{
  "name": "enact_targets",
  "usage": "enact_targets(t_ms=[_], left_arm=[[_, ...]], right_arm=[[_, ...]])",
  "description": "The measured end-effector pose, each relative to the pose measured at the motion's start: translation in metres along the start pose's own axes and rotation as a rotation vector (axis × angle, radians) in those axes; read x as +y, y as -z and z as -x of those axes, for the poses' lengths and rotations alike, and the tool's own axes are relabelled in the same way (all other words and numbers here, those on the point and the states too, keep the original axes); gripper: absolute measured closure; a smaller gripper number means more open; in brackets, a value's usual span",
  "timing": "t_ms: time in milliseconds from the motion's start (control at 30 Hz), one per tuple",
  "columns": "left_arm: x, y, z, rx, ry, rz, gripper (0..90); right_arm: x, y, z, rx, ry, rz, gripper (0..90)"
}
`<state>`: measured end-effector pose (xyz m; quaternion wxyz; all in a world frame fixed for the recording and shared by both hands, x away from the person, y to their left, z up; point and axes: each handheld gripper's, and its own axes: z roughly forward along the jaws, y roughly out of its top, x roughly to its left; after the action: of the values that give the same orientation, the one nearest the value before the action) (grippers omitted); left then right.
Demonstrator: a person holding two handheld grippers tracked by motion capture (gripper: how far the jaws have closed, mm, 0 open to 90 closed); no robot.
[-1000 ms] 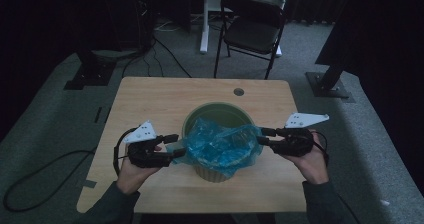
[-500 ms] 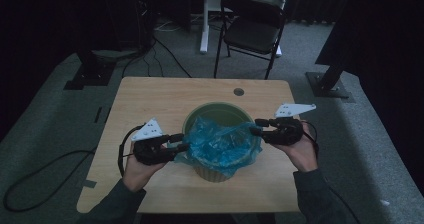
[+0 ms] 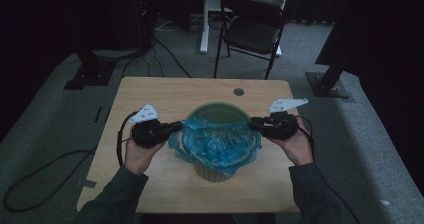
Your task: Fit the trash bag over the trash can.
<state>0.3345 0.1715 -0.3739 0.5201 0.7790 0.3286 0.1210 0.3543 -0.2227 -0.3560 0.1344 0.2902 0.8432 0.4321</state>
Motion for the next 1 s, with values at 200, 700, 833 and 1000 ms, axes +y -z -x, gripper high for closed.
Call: enact_targets(t_ms=[200, 700, 833, 1000], left_arm=[[0.004, -0.013, -0.016, 0.037, 0.029, -0.010, 89.9], [0.015, -0.051, -0.045, 0.086, 0.089, -0.036, 90.0], [0.016, -0.059, -0.049, 0.086, 0.098, -0.047, 90.0], [0.019, -0.071, -0.053, 0.085, 0.105, -0.063, 90.0]], right_arm=[[0.002, -0.004, 0.006, -0.011, -0.015, -0.001, 87.4], [0.007, -0.015, 0.024, -0.070, -0.060, -0.010, 89.7], [0.006, -0.018, 0.027, -0.076, -0.068, -0.013, 89.8], [0.007, -0.026, 0.033, -0.086, -0.087, -0.027, 90.0]])
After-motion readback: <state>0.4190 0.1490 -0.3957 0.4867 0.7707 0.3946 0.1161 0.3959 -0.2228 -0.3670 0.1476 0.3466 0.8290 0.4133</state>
